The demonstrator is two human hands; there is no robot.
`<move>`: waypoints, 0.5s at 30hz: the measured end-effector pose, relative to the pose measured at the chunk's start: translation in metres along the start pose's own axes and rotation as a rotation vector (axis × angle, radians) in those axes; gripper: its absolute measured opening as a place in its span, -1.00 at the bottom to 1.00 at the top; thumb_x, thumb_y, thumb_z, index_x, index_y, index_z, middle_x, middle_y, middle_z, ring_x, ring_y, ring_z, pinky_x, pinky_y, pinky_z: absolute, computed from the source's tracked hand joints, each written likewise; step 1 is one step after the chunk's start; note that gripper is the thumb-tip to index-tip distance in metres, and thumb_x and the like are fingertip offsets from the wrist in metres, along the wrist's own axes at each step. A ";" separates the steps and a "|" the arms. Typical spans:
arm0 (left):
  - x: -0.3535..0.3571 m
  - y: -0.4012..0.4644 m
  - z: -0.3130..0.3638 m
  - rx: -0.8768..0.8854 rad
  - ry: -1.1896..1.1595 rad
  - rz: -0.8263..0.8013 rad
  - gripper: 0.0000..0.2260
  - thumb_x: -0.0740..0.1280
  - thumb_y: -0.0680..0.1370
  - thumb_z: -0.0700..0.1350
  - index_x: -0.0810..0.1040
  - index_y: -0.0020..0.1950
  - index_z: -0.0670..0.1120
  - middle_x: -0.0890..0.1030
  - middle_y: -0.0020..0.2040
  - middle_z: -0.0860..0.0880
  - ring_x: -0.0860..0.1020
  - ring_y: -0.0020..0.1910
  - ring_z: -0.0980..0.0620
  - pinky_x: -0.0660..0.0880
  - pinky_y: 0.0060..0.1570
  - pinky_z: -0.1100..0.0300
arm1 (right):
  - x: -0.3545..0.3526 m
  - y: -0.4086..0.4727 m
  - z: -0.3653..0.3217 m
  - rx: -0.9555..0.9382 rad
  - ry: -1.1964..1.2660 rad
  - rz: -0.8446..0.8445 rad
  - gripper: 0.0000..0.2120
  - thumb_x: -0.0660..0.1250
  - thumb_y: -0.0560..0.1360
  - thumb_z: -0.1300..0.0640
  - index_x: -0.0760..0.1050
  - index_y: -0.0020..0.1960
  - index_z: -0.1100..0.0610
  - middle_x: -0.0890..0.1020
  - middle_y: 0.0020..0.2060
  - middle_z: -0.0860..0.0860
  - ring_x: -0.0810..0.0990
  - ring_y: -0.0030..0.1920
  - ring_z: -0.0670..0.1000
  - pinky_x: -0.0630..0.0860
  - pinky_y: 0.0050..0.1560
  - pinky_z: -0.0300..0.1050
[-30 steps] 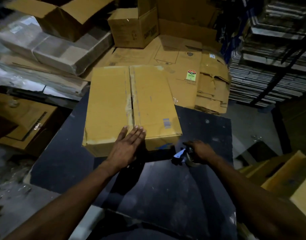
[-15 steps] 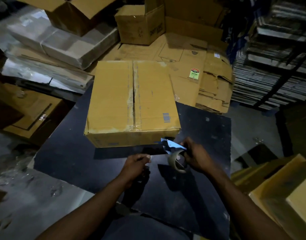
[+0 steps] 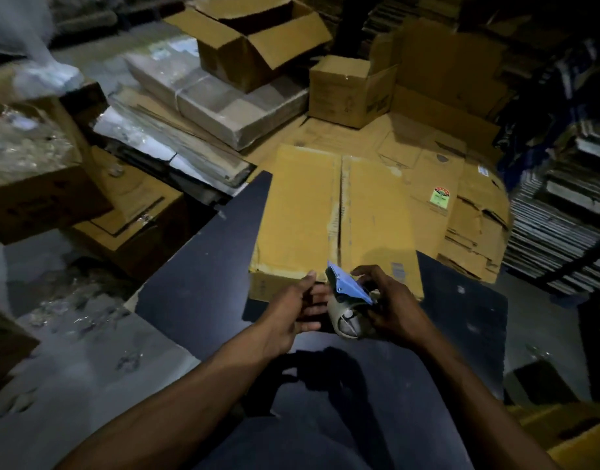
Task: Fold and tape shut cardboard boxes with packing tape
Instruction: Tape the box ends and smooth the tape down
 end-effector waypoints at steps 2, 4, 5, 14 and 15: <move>-0.012 -0.006 0.016 0.018 -0.030 0.012 -0.62 0.29 0.74 0.23 0.76 0.14 -0.02 0.78 0.12 0.03 0.66 0.06 0.00 0.52 0.10 0.00 | 0.004 0.015 -0.012 -0.014 -0.019 0.007 -0.36 0.44 0.42 -0.01 0.37 0.46 -0.22 0.65 0.14 -0.13 0.67 0.09 0.03 0.65 -0.04 0.15; -0.027 -0.007 0.030 0.047 -0.051 0.045 -0.70 0.34 0.74 0.13 0.75 0.18 -0.05 0.80 0.11 0.04 0.68 0.02 0.01 0.55 0.13 -0.01 | 0.008 0.031 -0.018 -0.011 -0.035 0.014 -0.37 0.52 0.45 -0.03 0.38 0.45 -0.25 0.66 0.16 -0.14 0.67 0.11 0.00 0.65 -0.07 0.09; -0.033 -0.005 0.036 0.058 -0.058 0.051 -0.73 0.37 0.73 0.08 0.75 0.18 -0.06 0.80 0.11 0.02 0.68 0.00 0.01 0.57 0.14 -0.01 | 0.010 0.038 -0.021 -0.012 -0.034 0.014 -0.36 0.57 0.46 -0.01 0.38 0.45 -0.26 0.67 0.16 -0.14 0.67 0.11 -0.02 0.65 -0.06 0.08; -0.061 0.023 0.056 -0.025 -0.175 0.026 -0.87 0.35 0.72 -0.19 0.68 0.07 -0.16 0.70 -0.15 -0.10 0.67 -0.12 -0.12 0.69 0.02 -0.05 | 0.023 0.079 -0.050 -0.055 -0.024 -0.033 -0.32 0.61 0.45 0.07 0.42 0.44 -0.32 0.55 0.33 -0.16 0.59 0.29 -0.04 0.63 0.13 0.11; -0.069 0.027 0.061 0.026 -0.127 0.064 -0.86 0.35 0.71 -0.22 0.69 0.03 -0.19 0.73 -0.15 -0.16 0.68 -0.11 -0.17 0.69 0.03 -0.07 | 0.023 0.082 -0.055 -0.064 -0.043 -0.051 -0.33 0.62 0.45 -0.03 0.41 0.44 -0.33 0.52 0.34 -0.17 0.57 0.29 -0.05 0.62 0.12 0.06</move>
Point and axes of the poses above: each hand's wrist, its own y-axis towards the middle knuckle, its own x-axis out of the palm, z = x × y, the point moved 9 cm from there along y, towards the middle knuckle
